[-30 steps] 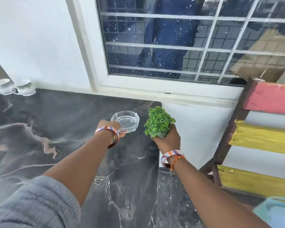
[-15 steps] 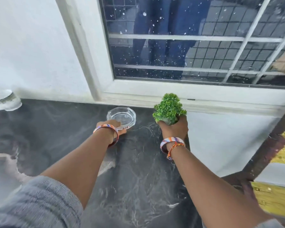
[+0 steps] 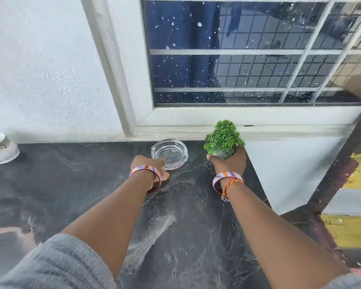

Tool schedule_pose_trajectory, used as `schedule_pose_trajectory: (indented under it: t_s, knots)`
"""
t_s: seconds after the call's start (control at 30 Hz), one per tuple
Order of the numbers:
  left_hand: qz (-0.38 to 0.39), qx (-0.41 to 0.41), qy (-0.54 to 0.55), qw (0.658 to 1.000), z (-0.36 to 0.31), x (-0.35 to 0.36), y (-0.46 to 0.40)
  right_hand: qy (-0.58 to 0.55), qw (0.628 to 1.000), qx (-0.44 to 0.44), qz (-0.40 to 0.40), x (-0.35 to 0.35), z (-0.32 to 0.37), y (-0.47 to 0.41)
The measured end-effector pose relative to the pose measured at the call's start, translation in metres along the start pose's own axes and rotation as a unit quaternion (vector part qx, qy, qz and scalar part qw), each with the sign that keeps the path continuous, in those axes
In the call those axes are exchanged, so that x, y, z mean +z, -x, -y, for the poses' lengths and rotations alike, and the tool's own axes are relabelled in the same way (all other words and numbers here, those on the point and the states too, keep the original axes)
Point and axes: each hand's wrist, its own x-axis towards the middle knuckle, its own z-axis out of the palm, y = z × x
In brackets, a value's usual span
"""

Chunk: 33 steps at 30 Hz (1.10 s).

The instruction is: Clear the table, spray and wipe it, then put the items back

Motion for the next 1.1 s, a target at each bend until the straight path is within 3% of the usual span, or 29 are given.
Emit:
schedule_pose_trajectory:
  t_s: [0.07,0.13,0.23,0.33,0.5,0.7,1.1]
  knots:
    - [-0.069,0.043,-0.091,0.993,0.000,-0.001,0.009,0.001,1.000,0.007,0.003,-0.002,-0.001,0.004]
    - [-0.149,0.150,-0.202,0.956,0.004,-0.001,0.021,-0.014,1.000,0.019,0.005,-0.004,-0.003,0.007]
    - [-0.127,0.294,-0.318,0.892,0.005,0.002,0.039,-0.026,0.999,0.022,0.011,-0.007,-0.006,0.009]
    - [-0.095,0.305,-0.421,0.849,0.005,0.011,0.041,-0.042,0.999,0.011,0.015,-0.007,-0.006,0.010]
    - [-0.104,0.269,-0.420,0.861,0.006,0.026,0.037,-0.040,0.999,0.010,0.021,-0.007,-0.003,0.005]
    - [-0.088,0.279,-0.333,0.897,0.008,0.024,0.038,-0.041,0.999,0.001,0.025,-0.008,-0.007,0.003]
    - [-0.055,0.302,-0.384,0.871,0.008,0.028,0.034,-0.012,0.997,-0.054,0.050,-0.009,-0.007,0.009]
